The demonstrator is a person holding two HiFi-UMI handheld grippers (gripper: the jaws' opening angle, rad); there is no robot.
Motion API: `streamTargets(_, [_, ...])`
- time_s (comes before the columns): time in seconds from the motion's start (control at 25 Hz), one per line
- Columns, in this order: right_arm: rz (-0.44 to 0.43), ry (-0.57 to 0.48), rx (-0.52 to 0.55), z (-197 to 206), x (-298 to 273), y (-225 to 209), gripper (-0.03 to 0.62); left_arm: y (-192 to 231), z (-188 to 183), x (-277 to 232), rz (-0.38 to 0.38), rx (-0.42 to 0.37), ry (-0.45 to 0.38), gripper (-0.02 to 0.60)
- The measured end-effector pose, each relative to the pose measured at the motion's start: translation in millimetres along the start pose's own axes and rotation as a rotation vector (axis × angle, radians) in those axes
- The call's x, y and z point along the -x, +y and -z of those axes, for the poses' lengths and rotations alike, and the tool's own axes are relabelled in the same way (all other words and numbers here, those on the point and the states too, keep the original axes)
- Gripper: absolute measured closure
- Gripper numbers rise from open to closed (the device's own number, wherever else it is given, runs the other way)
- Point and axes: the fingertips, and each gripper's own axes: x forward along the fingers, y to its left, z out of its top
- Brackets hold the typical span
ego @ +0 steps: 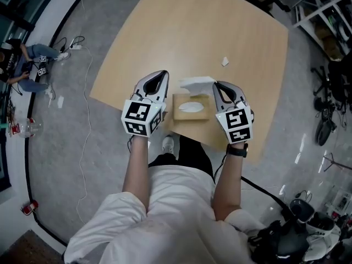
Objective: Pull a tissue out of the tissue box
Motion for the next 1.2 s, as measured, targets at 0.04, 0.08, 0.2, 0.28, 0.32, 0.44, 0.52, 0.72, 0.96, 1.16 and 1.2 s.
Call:
streamTargets(0.04, [0.018,-0.032,-0.002,-11.6,7.2,-1.6,0.591,-3.4,-9.2,3.1,0.007,-0.005,-0.018,0.583])
streamTargets(0.08, [0.039,-0.070,-0.008,-23.5,14.9,-3.2,0.591,-7.7,-18.9,6.7,0.016,-0.009,-0.037,0.583])
streamTargets(0.2, [0.115,-0.206,-0.050,-60.8,39.5,-10.7,0.589,-25.3,-55.1,18.6,0.050,-0.029,-0.114,0.583])
streamTargets(0.28, [0.173,-0.289,-0.085,-82.6,55.7,-16.8,0.589,-38.4,-81.3,27.6,0.066,-0.056,-0.176,0.583])
streamTargets(0.32, [0.201,-0.326,-0.104,-91.9,64.3,-18.8,0.589,-44.9,-93.2,33.2,0.068,-0.072,-0.205,0.583])
streamTargets(0.44, [0.268,-0.423,-0.166,-116.5,90.7,-16.9,0.591,-58.5,-120.7,53.4,0.042,-0.124,-0.276,0.583])
streamTargets(0.52, [0.314,-0.461,-0.183,-128.6,104.7,-11.4,0.591,-61.2,-132.4,66.6,0.014,-0.148,-0.311,0.583])
streamTargets(0.72, [0.401,-0.493,-0.232,-137.5,129.6,-4.6,0.589,-65.8,-144.9,83.0,-0.017,-0.175,-0.335,0.583])
streamTargets(0.96, [0.423,-0.551,-0.269,-143.6,148.0,1.6,0.591,-70.6,-148.7,92.2,-0.021,-0.191,-0.341,0.583])
streamTargets(1.16, [0.439,-0.549,-0.278,-138.3,152.8,6.7,0.589,-74.1,-142.5,95.7,-0.007,-0.178,-0.341,0.583])
streamTargets(1.2, [0.443,-0.550,-0.278,-138.7,153.2,6.3,0.589,-74.3,-143.3,95.4,-0.003,-0.178,-0.344,0.583])
